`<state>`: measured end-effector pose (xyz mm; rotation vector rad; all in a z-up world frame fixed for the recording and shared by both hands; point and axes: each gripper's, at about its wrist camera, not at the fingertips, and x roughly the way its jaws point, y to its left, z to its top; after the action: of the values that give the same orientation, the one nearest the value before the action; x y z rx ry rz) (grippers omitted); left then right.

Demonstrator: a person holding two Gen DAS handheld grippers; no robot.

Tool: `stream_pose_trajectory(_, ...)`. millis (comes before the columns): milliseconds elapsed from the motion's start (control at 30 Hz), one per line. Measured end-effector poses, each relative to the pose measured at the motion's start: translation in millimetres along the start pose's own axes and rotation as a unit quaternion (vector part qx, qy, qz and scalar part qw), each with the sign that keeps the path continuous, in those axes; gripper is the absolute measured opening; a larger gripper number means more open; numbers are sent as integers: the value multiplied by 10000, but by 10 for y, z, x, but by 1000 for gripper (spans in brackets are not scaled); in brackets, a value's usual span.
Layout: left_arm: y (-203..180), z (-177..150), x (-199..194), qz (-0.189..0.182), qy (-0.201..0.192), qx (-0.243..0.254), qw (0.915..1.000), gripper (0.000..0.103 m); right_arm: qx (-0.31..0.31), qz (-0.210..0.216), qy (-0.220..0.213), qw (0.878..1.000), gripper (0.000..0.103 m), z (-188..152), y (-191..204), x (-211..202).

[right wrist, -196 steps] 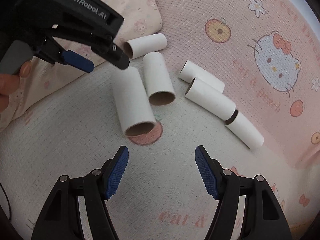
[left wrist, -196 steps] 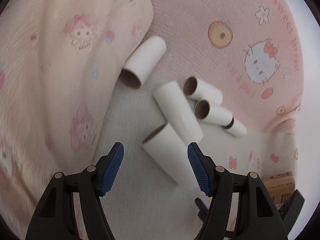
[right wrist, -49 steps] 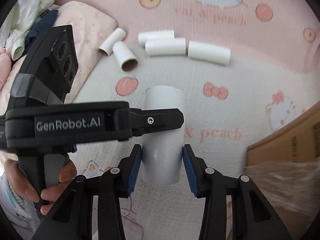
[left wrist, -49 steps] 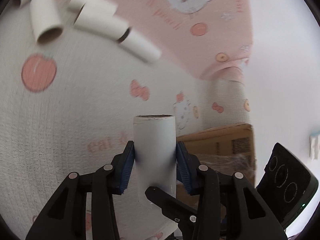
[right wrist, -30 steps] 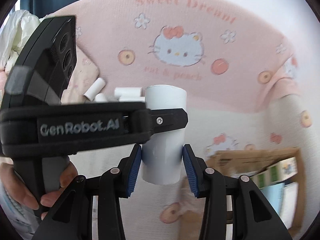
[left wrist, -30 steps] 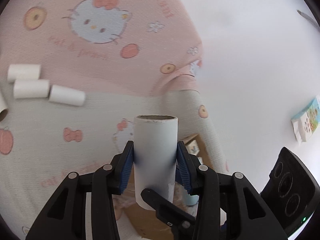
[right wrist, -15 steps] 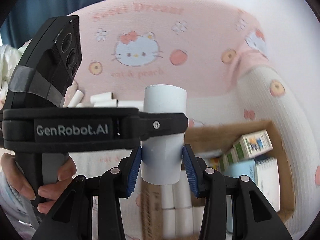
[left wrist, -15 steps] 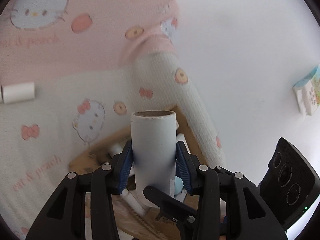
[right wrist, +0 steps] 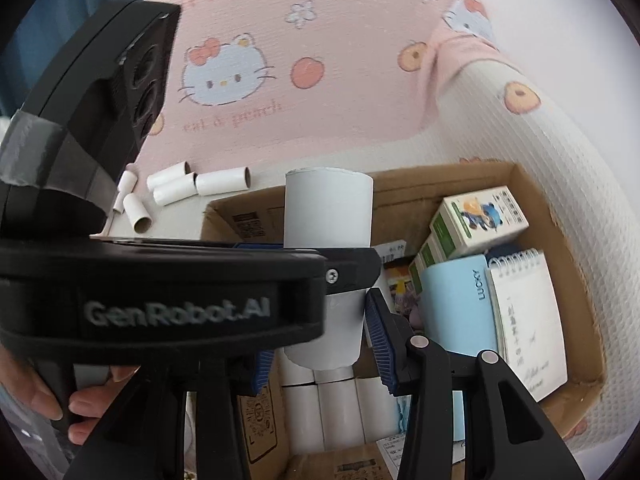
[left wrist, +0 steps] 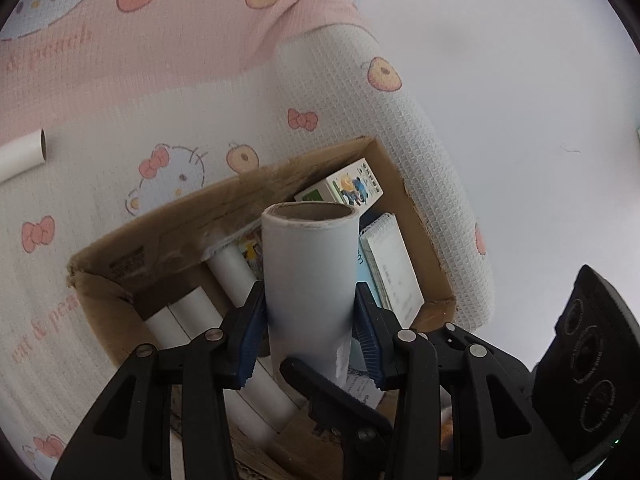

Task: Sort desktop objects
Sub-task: 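Lift the tube with the right gripper and carry it over the box, then lower the tube into the box among the upright tubes and open the right gripper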

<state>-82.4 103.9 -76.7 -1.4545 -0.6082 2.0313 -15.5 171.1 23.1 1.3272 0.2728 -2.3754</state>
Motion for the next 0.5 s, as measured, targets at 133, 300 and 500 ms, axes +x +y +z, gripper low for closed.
stream_pose_trajectory(133,-63,21,81,222,64,78,9997,46,28,86,81,9999,40,4,-48,55)
stream_pose_trajectory(300,-55,39,176,210,86,-61,9997,46,10,112,113,9999,40,-4,-131,112)
stream_pose_trajectory(500,-39,52,304,215,346,-191,9990,46,143,-176,377,9990,58,-99,-299,185)
